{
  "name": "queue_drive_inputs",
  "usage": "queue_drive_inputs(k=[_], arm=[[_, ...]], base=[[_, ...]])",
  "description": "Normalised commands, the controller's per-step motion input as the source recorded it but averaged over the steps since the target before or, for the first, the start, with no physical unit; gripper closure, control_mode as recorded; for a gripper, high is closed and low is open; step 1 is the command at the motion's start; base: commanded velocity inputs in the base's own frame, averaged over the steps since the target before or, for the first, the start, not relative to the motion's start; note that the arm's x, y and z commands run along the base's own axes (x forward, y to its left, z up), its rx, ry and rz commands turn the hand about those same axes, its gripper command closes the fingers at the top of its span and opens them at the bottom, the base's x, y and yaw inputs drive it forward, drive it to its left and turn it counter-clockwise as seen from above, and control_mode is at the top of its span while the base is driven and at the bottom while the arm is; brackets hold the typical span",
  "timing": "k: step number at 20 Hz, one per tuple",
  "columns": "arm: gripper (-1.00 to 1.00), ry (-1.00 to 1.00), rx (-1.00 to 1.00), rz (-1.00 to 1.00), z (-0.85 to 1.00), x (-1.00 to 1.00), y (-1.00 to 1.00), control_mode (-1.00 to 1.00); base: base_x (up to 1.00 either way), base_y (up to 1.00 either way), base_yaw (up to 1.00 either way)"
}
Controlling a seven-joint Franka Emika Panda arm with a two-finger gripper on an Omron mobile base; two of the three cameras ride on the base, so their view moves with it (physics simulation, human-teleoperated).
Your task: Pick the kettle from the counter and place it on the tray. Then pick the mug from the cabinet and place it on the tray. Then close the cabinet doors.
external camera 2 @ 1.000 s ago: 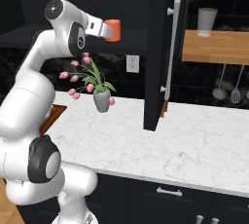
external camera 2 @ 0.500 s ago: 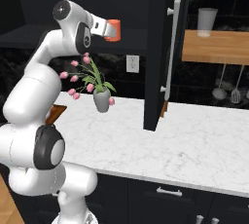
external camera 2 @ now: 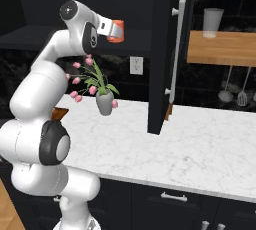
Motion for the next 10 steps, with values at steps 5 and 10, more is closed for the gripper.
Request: queue_drive_inputs(k=[5,10], arm=[[-1.0,0.0,0.0,0.0,-0.09,0.19,-0.03,-1.0],[-1.0,0.0,0.0,0.0,-0.09,0.25,0.0,-1.0]], base=[[0.0,0.0,0.0],[0.0,0.0,0.0]])
